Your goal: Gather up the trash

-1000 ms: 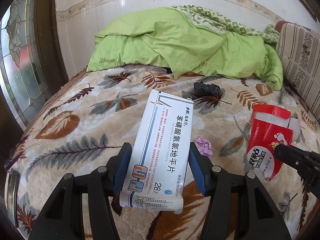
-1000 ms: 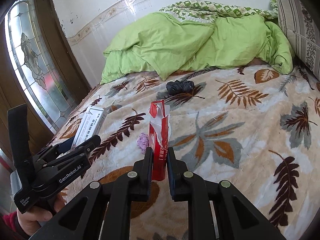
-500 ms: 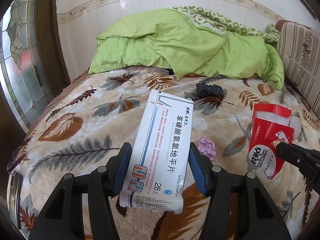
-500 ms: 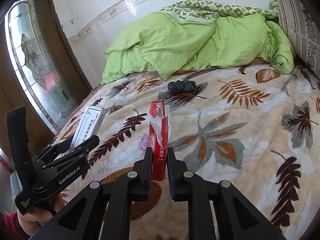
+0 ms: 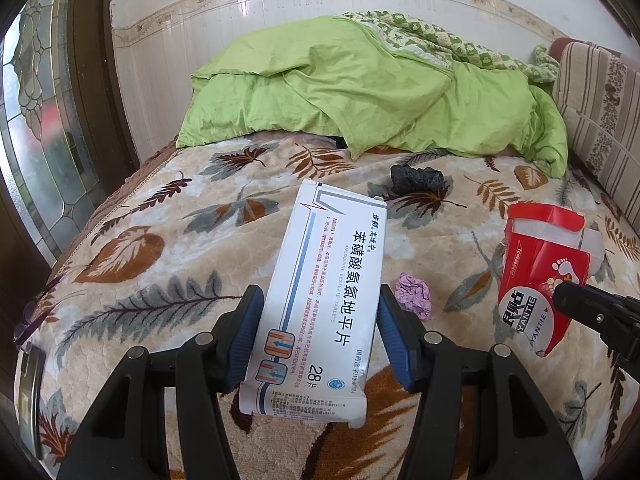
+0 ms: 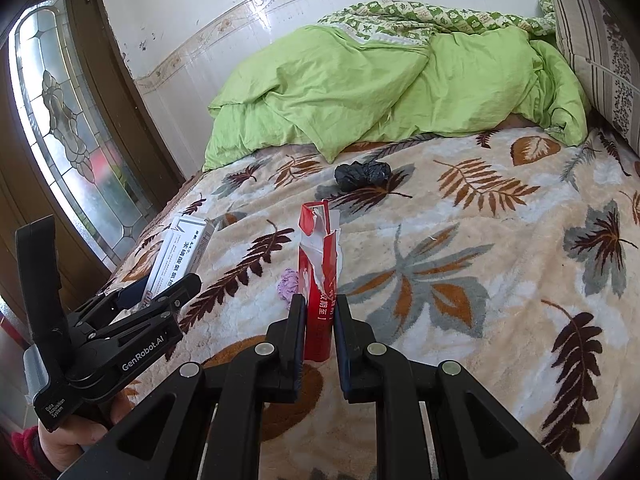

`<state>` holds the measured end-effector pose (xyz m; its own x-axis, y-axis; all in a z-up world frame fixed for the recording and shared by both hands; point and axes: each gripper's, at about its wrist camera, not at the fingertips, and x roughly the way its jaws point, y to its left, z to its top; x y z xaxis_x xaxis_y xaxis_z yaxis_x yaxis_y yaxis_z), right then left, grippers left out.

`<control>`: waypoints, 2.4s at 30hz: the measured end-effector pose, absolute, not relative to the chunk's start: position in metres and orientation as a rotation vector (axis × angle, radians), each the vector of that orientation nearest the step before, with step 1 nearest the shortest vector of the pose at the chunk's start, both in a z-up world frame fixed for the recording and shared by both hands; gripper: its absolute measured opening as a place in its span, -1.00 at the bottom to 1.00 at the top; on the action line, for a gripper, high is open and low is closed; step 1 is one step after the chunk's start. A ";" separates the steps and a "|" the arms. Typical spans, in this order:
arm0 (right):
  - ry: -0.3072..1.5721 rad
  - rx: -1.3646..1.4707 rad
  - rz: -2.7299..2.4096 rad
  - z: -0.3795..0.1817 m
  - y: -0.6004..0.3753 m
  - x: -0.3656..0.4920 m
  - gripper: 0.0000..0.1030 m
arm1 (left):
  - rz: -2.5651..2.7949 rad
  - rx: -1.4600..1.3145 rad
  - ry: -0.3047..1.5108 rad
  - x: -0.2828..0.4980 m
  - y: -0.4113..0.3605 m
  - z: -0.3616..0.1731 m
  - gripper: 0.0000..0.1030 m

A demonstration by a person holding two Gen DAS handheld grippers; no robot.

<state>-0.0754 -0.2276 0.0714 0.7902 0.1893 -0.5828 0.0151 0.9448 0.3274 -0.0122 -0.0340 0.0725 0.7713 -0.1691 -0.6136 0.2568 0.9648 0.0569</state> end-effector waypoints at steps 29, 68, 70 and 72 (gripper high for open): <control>0.655 0.328 0.098 0.072 -0.229 -0.076 -0.72 | -0.235 0.144 0.654 -0.012 -0.034 0.072 0.08; 0.554 0.449 -0.019 0.123 -0.291 -0.265 -0.72 | -0.565 0.119 0.673 -0.154 -0.088 0.110 0.08; 0.530 0.472 -0.079 0.130 -0.313 -0.299 -0.72 | -0.645 0.126 0.666 -0.172 -0.108 0.121 0.08; 0.508 0.490 -0.146 0.135 -0.334 -0.332 -0.72 | -0.730 0.137 0.653 -0.192 -0.132 0.133 0.08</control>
